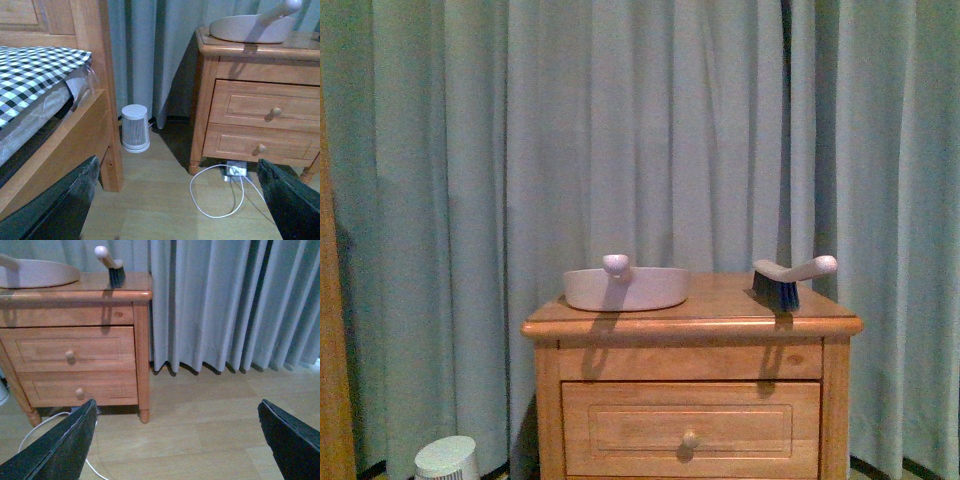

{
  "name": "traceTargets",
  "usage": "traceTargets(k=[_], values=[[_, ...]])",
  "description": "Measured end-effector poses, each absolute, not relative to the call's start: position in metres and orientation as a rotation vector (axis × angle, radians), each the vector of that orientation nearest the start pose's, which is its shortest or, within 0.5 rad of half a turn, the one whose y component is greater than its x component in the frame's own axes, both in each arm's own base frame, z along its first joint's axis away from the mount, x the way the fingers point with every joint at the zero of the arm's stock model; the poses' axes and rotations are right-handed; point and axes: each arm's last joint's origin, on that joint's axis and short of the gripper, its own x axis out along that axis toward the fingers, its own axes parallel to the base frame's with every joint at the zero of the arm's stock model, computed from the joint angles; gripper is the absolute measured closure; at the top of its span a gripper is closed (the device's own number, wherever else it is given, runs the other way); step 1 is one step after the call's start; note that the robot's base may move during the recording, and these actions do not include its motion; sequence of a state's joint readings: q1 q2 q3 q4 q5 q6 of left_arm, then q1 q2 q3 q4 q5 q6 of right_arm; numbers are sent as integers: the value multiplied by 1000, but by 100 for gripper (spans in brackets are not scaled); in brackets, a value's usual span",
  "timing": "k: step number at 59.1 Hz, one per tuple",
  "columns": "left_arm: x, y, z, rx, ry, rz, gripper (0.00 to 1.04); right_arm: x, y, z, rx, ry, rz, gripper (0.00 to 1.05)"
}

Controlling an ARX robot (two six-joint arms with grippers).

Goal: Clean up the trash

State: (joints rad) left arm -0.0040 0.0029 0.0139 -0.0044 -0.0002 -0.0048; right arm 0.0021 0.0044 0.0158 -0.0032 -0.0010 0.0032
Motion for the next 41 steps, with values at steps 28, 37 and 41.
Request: traceTargets(k=[28, 37, 41], values=[[97, 0, 168, -5, -7, -4, 8, 97, 0, 168, 3, -8, 3, 7], [97, 0, 168, -5, -7, -4, 8, 97, 0, 168, 3, -8, 3, 7], [97, 0, 168, -5, -7, -4, 8, 97, 0, 168, 3, -8, 3, 7]])
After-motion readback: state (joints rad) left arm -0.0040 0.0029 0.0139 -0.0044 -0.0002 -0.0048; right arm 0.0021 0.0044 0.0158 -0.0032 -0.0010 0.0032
